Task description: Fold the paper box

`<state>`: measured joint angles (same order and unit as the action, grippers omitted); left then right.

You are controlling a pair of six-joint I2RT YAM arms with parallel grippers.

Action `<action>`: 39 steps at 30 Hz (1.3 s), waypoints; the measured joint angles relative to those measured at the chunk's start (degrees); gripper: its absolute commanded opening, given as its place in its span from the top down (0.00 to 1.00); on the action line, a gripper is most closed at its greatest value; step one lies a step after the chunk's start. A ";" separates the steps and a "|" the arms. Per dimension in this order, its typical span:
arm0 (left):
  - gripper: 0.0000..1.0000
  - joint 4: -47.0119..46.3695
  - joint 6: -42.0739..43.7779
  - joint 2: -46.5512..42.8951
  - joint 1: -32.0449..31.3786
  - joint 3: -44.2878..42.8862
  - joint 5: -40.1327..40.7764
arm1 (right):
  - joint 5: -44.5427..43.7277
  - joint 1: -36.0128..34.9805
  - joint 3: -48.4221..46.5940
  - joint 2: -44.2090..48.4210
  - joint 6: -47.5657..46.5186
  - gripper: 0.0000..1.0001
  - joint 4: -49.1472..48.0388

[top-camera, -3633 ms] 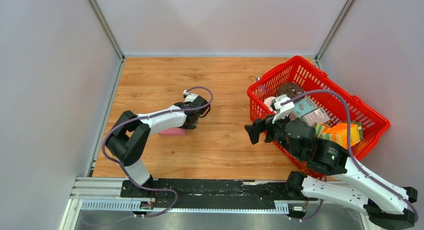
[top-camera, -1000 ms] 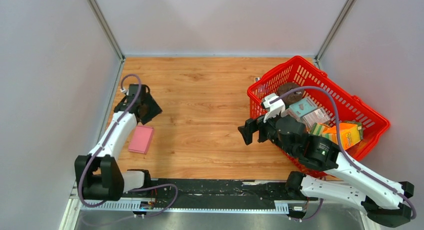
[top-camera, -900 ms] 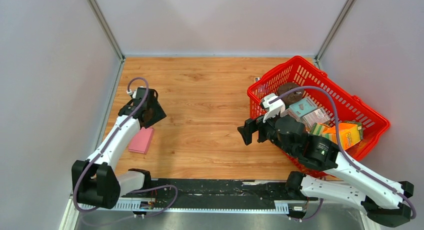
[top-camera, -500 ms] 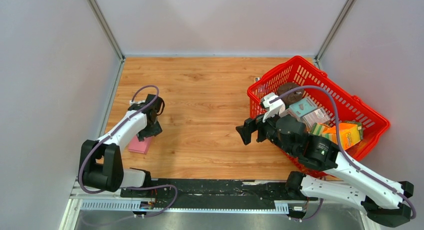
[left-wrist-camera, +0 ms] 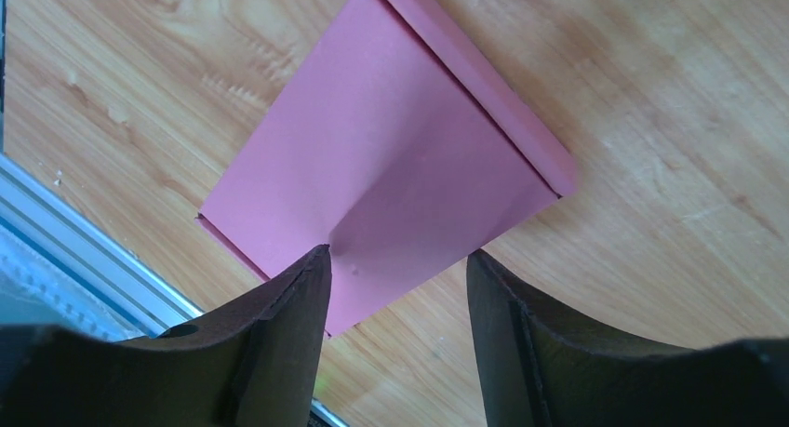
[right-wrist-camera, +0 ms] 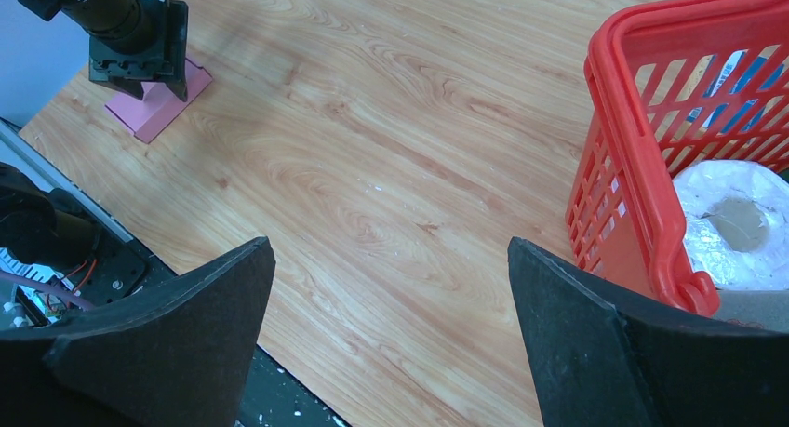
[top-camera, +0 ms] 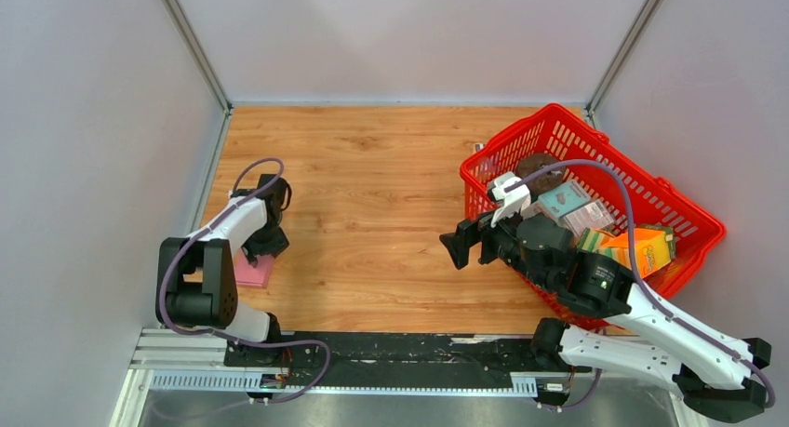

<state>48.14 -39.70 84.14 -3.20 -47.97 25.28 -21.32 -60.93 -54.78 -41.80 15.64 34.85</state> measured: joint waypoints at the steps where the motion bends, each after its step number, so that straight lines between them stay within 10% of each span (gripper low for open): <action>1: 0.38 -0.07 0.09 -0.04 0.42 0.28 0.28 | 0.00 0.00 0.00 -0.02 -0.02 0.00 0.00; 14: 0.37 -0.66 2.23 -4.59 9.14 3.48 0.09 | 0.90 0.00 0.00 -0.76 -0.02 0.00 -0.44; 24: 0.33 2.32 3.54 -24.15 1.36 0.44 -10.14 | 0.52 0.00 -0.02 -3.15 0.02 0.00 -1.20; 31: 0.26 -6.36 5.05 -40.41 -3.41 -11.96 -33.57 | -5.68 0.00 -6.38 -5.35 -0.42 0.00 2.82; 39: 0.23 -15.93 12.13 -38.60 -4.59 -47.91 -47.10 | -21.14 0.00 -38.40 -9.11 -8.37 0.00 8.15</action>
<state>32.21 -27.57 45.54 -7.79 -95.88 -21.82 -42.46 -60.93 -93.19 -50.92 7.27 43.00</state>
